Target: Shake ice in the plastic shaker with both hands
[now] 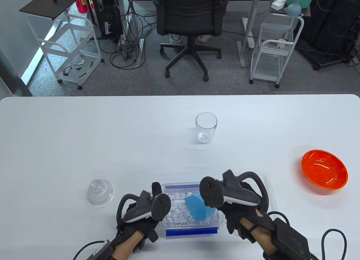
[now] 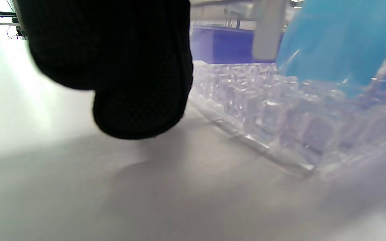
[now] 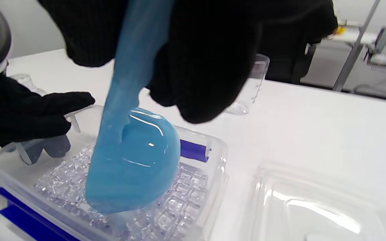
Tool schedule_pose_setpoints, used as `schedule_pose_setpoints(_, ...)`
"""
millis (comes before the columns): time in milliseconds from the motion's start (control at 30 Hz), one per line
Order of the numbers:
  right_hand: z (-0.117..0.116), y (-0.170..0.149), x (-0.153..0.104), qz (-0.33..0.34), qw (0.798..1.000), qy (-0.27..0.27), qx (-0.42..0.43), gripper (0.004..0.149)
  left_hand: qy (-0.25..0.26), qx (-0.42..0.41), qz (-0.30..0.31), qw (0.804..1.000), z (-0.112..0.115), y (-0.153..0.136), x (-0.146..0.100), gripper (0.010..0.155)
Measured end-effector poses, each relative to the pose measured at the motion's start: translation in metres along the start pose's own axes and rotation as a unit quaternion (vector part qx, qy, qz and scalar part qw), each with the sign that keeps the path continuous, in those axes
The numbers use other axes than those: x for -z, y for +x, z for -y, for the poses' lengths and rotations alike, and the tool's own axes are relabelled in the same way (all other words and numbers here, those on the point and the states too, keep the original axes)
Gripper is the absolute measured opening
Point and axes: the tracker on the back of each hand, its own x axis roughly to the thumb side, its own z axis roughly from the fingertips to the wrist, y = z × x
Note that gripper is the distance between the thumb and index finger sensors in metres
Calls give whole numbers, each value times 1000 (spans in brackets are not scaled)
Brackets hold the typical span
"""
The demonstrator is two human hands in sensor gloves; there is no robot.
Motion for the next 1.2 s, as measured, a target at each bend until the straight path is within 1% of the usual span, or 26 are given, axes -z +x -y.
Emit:
schedule_pose_setpoints(67, -4, -17, 5, -17, 999, 20, 42, 45, -1, 0, 0, 1000, 0, 0, 0, 67)
schedule_pose_setpoints(167, -13, -40, 12, -22, 992, 54, 111, 45, -1, 2, 0, 1000, 0, 1, 0, 67)
schedule_pose_setpoints(200, -17, -43, 14, -18, 990, 65, 127, 45, -1, 2, -1, 1000, 0, 1, 1, 67)
schedule_pose_setpoints(267, -26, -47, 19, -22, 986, 67, 154, 45, -2, 2, -1, 1000, 0, 1, 1, 67)
schedule_pose_setpoints(333, -35, -51, 24, -11, 980, 76, 184, 45, -1, 4, -2, 1000, 0, 2, 1, 67)
schedule_pose_setpoints(567, -64, -63, 28, -6, 967, 64, 245, 46, -3, 4, -2, 1000, 0, 2, 1, 67)
schedule_pose_setpoints(700, -83, -79, 23, -3, 951, 50, 306, 46, -4, 1, -4, 1000, 0, 2, 2, 67)
schedule_pose_setpoints(767, -89, -84, 20, 3, 942, 43, 334, 46, -4, 1, -4, 1000, 0, 2, 2, 67)
schedule_pose_setpoints(867, -91, -89, 16, 5, 935, 41, 351, 47, -2, 3, -6, 1000, 0, 3, 2, 67)
schedule_pose_setpoints(1200, -85, -108, 2, -9, 924, 36, 382, 47, -1, 2, -7, 1000, 1, 2, 2, 67)
